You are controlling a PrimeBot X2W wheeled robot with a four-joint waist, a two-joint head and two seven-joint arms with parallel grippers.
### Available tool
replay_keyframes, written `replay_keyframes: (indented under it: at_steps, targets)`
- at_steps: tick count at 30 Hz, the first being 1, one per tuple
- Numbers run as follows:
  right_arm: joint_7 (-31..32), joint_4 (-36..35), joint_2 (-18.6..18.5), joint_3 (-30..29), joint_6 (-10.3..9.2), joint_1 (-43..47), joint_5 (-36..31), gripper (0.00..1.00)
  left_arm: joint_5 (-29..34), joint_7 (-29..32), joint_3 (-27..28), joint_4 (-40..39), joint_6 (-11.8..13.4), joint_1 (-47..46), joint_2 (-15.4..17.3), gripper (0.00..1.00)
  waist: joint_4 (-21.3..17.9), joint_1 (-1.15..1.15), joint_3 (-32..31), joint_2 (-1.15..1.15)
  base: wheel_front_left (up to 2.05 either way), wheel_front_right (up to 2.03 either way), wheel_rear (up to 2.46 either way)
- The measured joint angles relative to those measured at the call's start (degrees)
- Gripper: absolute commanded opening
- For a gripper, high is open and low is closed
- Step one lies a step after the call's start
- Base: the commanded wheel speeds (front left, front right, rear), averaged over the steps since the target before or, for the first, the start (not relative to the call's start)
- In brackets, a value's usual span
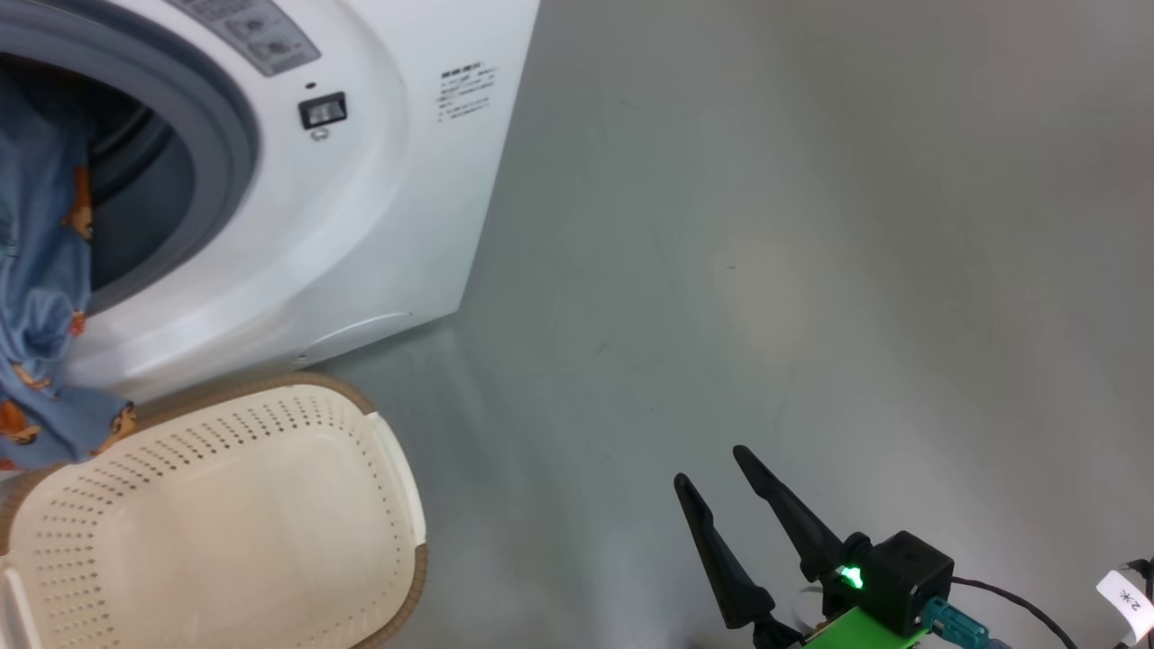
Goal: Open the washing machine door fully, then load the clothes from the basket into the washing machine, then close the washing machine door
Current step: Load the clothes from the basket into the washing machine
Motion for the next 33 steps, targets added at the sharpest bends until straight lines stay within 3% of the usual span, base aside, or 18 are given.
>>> replay_keyframes:
  at_steps: [7,16,33]
  targets:
    - [0.00,0.57,0.00,-0.57,0.00,-0.07,0.00,1.00,-1.42,0.00,0.52,-0.41,1.01,1.37,-2.42,1.00,1.58,0.00,-1.60,0.00,0.00,0.00,0.00]
    - [0.00,1.48,-0.07,-1.65,0.00,-0.62,-0.22,1.00,-1.58,0.00,-0.08,-5.31,1.31,9.46,-7.99,1.00,4.65,0.00,-4.90,0.00,0.00,0.00,0.00]
    - [0.00,1.66,-0.42,-6.45,0.00,-4.91,-3.18,1.00,-1.46,0.00,-3.78,-20.58,-3.38,23.79,-16.49,1.00,15.80,0.00,-6.94,0.00,0.00,0.00,0.00]
